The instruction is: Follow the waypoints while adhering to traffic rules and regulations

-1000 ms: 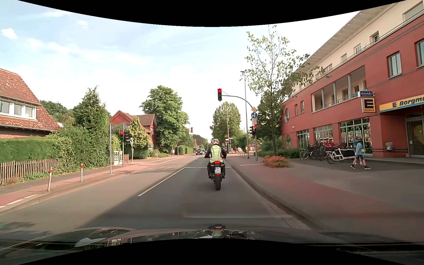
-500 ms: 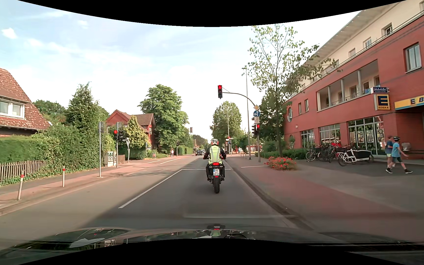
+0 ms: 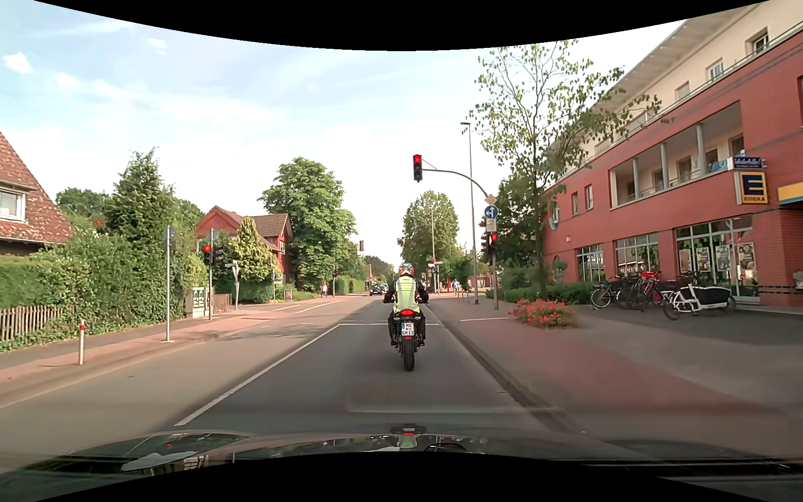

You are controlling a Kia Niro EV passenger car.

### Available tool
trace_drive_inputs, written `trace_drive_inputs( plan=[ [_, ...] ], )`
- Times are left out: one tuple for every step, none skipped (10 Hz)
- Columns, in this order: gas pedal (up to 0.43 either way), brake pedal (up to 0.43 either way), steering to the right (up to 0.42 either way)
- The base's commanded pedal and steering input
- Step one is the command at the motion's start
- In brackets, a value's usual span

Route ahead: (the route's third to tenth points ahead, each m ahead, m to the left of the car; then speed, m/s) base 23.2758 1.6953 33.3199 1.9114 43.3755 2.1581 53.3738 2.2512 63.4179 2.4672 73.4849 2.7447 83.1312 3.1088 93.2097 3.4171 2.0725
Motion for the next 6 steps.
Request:
trace_drive_inputs(
  plan=[
    [0.000,0.128,-0.005],
    [0.000,0.134,-0.005],
    [0.000,0.134,-0.005],
    [0.000,0.140,-0.006],
    [0.000,0.140,-0.007],
    [0.000,0.140,-0.007]
  ],
)
